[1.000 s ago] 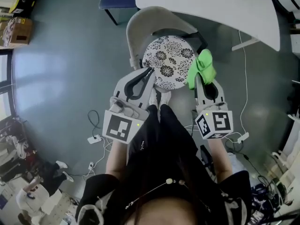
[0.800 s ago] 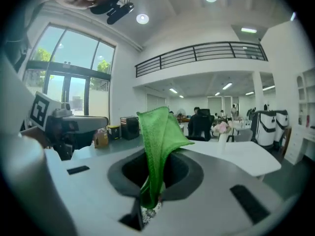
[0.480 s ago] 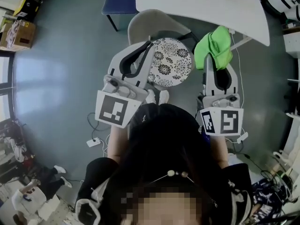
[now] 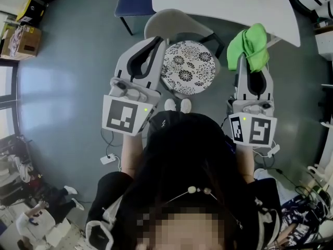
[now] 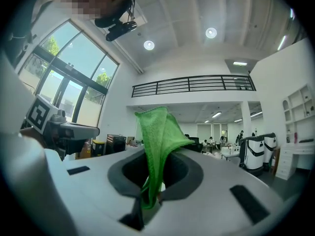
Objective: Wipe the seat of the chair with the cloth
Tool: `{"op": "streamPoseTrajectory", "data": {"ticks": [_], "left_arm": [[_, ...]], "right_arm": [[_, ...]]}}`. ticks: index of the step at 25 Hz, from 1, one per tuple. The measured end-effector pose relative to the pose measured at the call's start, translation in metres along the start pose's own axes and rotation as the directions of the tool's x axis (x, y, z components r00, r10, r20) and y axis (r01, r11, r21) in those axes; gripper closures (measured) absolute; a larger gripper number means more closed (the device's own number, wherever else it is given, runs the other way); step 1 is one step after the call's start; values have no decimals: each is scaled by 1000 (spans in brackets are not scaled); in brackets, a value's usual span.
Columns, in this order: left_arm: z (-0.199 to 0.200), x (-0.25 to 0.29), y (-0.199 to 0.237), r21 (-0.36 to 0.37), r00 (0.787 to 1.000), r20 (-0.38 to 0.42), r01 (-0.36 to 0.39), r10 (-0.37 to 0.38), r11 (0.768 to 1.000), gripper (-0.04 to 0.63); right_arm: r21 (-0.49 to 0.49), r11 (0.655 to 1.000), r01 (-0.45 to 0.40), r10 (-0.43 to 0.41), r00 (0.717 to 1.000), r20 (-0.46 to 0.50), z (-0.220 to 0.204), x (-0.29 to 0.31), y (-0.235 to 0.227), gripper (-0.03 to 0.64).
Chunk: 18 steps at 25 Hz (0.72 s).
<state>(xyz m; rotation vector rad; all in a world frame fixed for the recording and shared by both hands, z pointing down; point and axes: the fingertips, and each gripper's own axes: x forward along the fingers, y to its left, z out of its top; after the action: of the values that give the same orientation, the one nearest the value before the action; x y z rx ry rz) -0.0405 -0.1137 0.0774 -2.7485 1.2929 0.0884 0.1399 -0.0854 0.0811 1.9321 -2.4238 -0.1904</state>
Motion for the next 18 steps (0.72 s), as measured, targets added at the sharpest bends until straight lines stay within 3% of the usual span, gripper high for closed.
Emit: {"op": "streamPoseTrajectory", "data": {"ticks": [18], "left_arm": [[-2, -5, -11, 7, 1000, -12, -19, 19, 1000, 578]], "right_arm": [[31, 998, 47, -46, 999, -16, -6, -20, -15, 574]]}}
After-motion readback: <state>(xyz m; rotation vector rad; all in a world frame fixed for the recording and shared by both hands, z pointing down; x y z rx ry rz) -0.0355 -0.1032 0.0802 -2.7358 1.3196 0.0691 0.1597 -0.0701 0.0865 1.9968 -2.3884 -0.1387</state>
